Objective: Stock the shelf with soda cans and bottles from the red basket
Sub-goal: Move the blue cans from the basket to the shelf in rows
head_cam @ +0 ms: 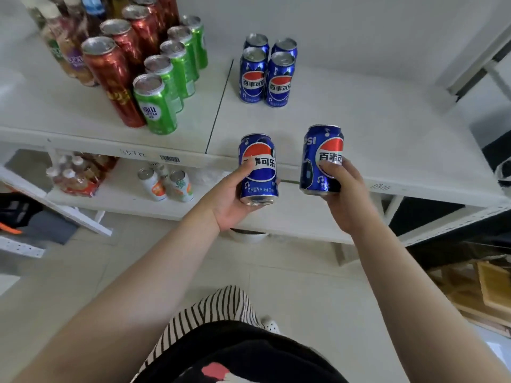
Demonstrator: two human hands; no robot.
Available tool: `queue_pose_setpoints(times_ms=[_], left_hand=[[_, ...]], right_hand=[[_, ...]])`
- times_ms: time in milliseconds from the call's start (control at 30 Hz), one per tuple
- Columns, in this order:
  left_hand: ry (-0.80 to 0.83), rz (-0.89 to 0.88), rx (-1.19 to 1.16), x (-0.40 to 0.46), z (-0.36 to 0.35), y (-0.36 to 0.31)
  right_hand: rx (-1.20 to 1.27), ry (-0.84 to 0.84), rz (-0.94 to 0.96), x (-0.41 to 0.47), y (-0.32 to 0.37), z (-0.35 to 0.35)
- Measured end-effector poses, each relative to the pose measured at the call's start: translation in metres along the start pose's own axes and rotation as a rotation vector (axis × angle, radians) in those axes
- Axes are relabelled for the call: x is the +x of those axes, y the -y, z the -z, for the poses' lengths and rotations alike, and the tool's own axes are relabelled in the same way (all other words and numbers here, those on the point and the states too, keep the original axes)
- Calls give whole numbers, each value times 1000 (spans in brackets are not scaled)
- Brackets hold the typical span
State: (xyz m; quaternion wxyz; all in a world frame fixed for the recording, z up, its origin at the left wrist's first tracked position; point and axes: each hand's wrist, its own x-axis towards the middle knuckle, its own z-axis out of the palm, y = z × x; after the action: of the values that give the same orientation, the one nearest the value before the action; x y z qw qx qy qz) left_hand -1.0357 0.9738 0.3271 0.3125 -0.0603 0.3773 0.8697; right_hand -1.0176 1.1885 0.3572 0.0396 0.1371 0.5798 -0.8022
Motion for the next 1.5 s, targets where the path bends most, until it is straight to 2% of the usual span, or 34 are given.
queue_pose_setpoints(times_ms=[167, 400, 633, 867, 1100, 1500], left_hand=[[-32, -156, 175, 48, -7, -59], [-182, -320, 575, 114, 39, -124], [-214, -417, 767, 156, 69, -144], [-148, -465, 774, 165, 72, -138], [-258, -555, 910, 164, 75, -129], [-280, -589, 871, 170, 75, -124]], right_hand=[[-129, 91, 97, 62, 27, -13], [-347, 3, 223, 139, 15, -41], [-326, -45, 284, 184, -7, -66], [-416, -35, 342, 197, -12, -64], [-537, -65, 388, 203, -13, -61], [-586, -116, 392, 207, -15, -59]])
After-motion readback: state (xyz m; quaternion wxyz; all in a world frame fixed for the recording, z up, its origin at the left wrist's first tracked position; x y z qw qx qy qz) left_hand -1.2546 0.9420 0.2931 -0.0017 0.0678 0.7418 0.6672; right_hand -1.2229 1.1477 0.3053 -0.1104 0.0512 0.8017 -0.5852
